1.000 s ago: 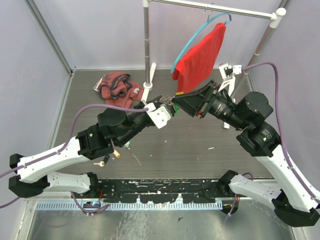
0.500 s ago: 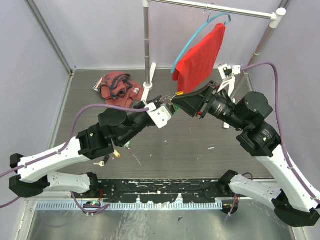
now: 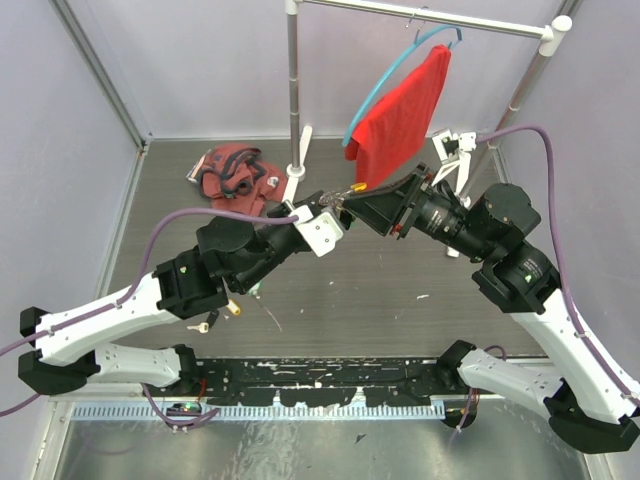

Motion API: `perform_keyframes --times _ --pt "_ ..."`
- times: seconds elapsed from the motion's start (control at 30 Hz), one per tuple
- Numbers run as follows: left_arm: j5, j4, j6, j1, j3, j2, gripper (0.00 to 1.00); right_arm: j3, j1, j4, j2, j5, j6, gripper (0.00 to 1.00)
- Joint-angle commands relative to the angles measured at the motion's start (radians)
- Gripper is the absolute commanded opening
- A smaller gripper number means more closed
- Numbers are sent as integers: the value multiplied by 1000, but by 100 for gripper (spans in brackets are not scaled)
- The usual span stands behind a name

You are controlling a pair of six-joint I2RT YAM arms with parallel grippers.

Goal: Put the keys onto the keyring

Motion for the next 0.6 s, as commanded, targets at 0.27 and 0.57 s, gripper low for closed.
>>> perform_keyframes --times 0.27,0.57 --pt "0 71 -14 -3 58 4 0 -18 1 39 12 -21 -32 34" --pt "-3 73 -12 -2 53 6 0 -25 1 56 13 -33 -35 31"
